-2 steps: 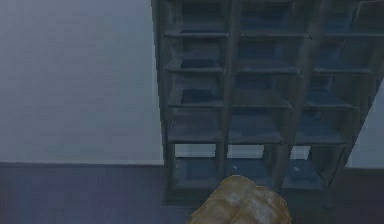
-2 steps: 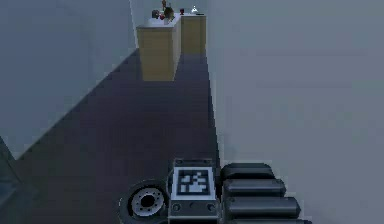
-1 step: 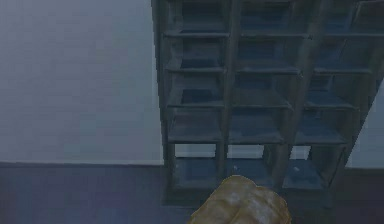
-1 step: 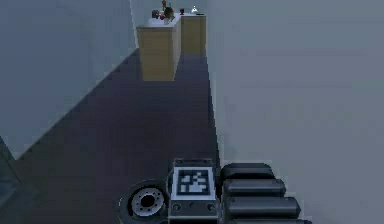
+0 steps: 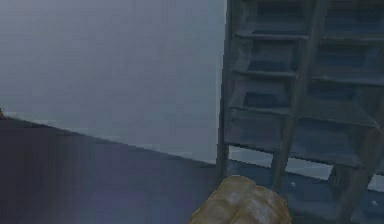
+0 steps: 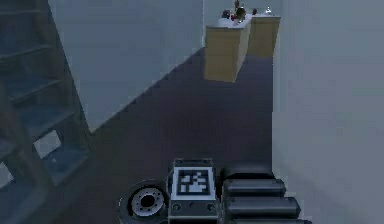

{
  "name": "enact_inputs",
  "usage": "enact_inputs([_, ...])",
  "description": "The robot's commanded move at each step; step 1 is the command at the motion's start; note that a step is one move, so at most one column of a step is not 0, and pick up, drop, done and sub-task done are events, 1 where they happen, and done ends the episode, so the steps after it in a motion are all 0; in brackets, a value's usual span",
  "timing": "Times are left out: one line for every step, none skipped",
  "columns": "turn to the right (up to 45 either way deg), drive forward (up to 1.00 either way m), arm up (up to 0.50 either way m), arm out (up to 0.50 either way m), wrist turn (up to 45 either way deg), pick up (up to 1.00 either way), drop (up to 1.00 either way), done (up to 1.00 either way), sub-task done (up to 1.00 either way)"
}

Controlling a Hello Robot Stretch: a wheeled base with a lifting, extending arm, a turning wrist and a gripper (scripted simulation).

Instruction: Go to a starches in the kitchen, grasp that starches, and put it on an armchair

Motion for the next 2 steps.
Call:
enact_inputs([-45.0, 0.00, 0.00, 0.00, 0.0, 0.00, 0.00, 0.00, 0.00])
enact_inputs([-3.0, 0.00, 0.00, 0.00, 0.0, 0.00, 0.00, 0.00, 0.00])
